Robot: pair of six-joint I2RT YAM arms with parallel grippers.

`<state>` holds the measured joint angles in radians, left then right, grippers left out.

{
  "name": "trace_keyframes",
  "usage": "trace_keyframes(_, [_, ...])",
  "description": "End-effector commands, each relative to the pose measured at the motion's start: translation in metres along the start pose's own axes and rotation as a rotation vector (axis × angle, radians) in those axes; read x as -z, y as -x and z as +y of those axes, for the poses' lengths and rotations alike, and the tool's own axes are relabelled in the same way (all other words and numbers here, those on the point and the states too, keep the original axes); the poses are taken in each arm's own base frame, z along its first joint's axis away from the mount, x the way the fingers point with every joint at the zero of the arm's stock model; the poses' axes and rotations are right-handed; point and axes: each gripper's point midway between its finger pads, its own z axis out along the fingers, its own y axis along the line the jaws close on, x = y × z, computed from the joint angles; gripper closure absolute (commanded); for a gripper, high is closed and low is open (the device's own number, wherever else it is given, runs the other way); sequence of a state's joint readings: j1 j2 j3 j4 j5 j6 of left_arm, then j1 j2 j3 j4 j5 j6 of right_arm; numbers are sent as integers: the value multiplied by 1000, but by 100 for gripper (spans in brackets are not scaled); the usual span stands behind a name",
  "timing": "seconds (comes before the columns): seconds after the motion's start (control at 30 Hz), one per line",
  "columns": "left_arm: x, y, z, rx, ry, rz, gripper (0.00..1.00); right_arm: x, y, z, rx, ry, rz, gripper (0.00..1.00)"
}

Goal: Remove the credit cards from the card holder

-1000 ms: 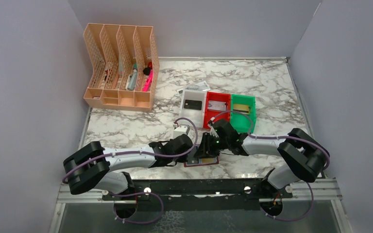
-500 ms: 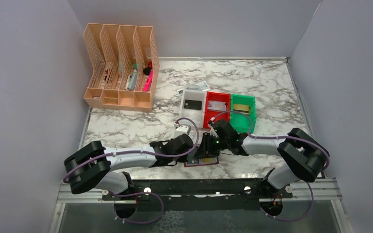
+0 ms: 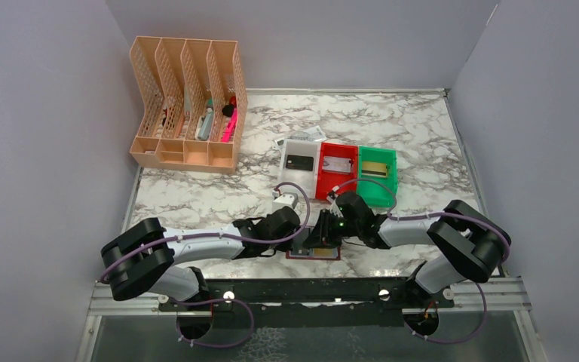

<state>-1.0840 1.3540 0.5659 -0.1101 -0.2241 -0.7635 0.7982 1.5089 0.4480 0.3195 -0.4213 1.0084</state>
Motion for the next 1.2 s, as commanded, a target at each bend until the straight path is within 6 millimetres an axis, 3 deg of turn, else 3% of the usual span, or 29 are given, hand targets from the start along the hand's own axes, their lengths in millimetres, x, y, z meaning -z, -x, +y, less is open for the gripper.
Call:
trace_keyframes(0.0, [-5,-22,-3,-4,-38,82,100,4,4,34,17,156,-15,77])
trace_keyframes(0.2, [-2,-23,8,-5,16,78,100,6,7,16,-11,53,-51,79])
trace_keyframes(0.43, [-4,-26,13,0,32,83,100,12,-1,22,-23,120,-44,91])
trace_keyframes(0.6, [-4,-26,13,0,35,85,100,13,0,17,-31,98,-55,93])
trace_keyframes(0.97, [-5,-26,13,2,43,84,100,19,-2,1,-57,35,-62,91])
trace_keyframes(1.17, [-6,-24,11,0,40,85,100,18,-3,0,-58,35,-50,83])
